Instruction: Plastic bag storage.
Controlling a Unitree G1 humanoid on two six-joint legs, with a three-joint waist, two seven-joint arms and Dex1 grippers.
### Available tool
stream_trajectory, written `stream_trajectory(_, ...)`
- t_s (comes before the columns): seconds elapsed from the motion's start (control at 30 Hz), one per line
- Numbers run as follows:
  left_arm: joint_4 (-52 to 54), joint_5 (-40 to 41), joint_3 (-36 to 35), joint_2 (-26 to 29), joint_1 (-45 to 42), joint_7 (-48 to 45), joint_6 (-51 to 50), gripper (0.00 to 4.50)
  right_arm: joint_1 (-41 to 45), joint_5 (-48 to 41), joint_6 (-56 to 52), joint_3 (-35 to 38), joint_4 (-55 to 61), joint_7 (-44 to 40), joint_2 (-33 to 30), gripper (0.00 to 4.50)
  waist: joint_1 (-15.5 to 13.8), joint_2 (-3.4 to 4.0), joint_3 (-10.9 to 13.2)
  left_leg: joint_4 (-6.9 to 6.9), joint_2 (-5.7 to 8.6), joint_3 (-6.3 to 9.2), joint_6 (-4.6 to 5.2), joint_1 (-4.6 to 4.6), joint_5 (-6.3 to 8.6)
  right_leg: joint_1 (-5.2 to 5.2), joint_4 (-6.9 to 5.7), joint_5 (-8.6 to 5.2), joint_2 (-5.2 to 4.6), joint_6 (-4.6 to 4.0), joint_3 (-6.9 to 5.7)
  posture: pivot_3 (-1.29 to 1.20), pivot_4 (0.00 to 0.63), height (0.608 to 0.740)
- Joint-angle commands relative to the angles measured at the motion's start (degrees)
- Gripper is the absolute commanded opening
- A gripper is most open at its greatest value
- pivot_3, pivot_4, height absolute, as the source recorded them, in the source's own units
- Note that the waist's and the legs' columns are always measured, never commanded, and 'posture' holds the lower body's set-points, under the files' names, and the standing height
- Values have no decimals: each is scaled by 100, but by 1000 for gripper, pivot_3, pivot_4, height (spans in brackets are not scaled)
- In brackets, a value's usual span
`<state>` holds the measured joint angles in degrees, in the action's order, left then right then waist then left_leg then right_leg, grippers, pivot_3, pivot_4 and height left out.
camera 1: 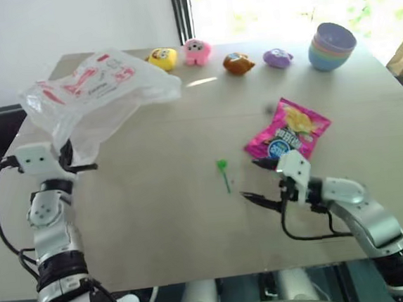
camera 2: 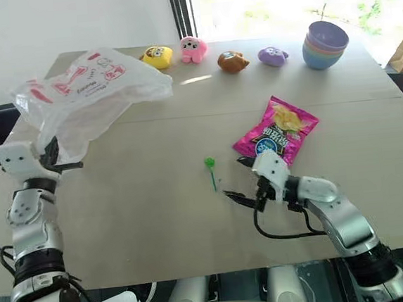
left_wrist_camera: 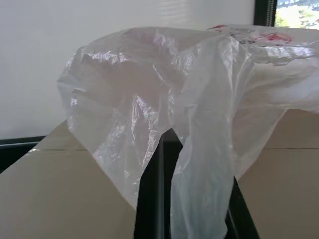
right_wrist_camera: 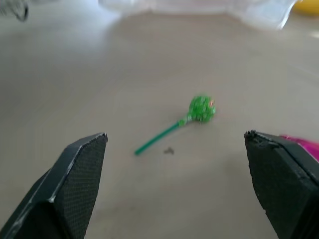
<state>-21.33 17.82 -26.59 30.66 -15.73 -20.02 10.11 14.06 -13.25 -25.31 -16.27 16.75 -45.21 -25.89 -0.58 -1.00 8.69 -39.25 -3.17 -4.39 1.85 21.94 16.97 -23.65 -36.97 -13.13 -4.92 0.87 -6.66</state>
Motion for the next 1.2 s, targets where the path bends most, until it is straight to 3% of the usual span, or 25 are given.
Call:
stream_trajectory(0.03, 1007, 312, 83, -156, 347, -138, -310, 36, 627, -14, -1189, -360, -169, 311, 434, 4500, 27, 1, 1, 0, 0, -1, 0, 0, 0, 0, 0, 0, 0, 0, 0, 0, 150, 740)
stream_trajectory(0.2, 1993, 406, 76, -402, 800, 144, -778, 36, 975, 35, -2279, -695, -220, 769, 959, 4500, 30, 1, 0, 1, 0, 9, -3, 8, -2, -6, -5, 0, 0, -2, -7, 0, 150, 740)
stream_trajectory(0.4, 2401, 371, 113, -604, 1064, 359, -982, 36, 1066, 592, -2550, -1107, -401, 1321, 1018, 4500, 82, -6, -7, 0, 1, 10, -3, -1, -1, 1, -6, 0, -3, 0, -4, 0, 150, 740)
stream_trajectory(0.5, 2522, 397, 93, -631, 1094, 395, -1060, 0, 1096, 890, -2371, -1243, -547, 1457, 848, 3623, 98, -5, -7, 1, 2, 12, -6, -6, -4, 1, -18, -1, -1, -2, -4, 0, 150, 740)
stream_trajectory(0.67, 2612, 352, 115, -619, 1121, 429, -1118, 0, 1028, 1006, -2290, -1197, -819, 1554, 773, 1216, 91, -8, -13, -1, 4, 13, -7, -7, -5, 3, -20, 0, -5, -1, -4, 0, 150, 740)
stream_trajectory(0.77, 2673, 358, 126, -664, 1156, 458, -1118, 0, 1043, 1035, -2195, -1159, -927, 1552, 709, 58, 90, -8, -19, -1, 3, 13, -7, -13, -5, 9, -20, 0, -6, -1, -4, 0, 150, 740)
stream_trajectory(1.2, 4075, 720, 981, -857, 1191, 107, -1849, 0, 1737, 621, -2277, -392, -1097, 1494, 998, 15, 110, 4, -8, -11, -1, 16, 3, -10, -4, 1, -37, 2, -5, -7, 1, 0, 150, 740)
